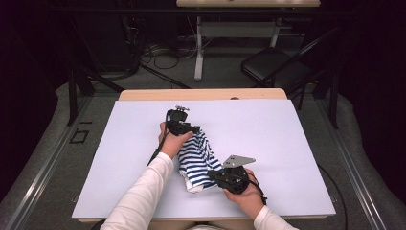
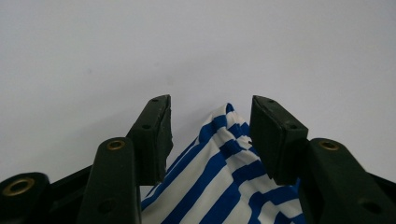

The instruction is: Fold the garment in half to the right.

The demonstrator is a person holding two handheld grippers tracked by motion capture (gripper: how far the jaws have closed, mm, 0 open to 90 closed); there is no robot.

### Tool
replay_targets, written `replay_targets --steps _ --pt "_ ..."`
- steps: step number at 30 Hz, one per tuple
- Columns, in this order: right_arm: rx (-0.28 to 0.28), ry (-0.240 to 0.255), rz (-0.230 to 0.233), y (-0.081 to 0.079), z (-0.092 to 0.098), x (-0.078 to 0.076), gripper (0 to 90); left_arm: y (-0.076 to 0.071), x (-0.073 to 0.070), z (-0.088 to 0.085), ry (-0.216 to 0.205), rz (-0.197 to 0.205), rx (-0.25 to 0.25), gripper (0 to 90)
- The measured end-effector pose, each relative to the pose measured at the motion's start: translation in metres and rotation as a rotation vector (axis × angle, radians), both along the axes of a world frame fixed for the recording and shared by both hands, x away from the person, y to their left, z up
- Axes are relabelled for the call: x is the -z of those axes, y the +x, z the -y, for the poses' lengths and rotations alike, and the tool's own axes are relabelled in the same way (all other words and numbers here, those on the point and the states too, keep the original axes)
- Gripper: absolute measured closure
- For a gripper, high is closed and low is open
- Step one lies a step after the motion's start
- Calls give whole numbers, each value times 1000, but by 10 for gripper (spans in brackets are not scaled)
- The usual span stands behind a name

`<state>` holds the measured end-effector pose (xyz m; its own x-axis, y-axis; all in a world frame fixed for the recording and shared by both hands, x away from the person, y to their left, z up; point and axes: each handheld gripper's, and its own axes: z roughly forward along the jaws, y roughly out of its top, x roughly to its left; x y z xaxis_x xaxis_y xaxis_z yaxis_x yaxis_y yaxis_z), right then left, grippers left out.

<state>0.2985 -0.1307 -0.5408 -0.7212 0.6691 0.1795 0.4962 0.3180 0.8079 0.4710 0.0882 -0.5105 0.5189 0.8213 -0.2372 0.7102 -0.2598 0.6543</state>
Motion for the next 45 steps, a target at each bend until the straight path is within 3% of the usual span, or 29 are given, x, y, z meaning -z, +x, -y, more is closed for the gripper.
replay_targets --steps 3,17,26,36,45 --pt "9 4 -5 0 2 -1 853 -2 0 -7 6 12 -6 483" --pt "34 5 -14 1 9 1 852 -8 5 -35 34 -8 -26 448" --pt "42 -1 -20 1 11 2 851 -13 5 -48 27 -19 -22 469" --pt "46 -5 -21 1 11 3 851 -16 8 -52 14 -36 -10 517" --pt "53 -1 -19 2 12 3 850 -17 12 -48 10 -53 17 624"
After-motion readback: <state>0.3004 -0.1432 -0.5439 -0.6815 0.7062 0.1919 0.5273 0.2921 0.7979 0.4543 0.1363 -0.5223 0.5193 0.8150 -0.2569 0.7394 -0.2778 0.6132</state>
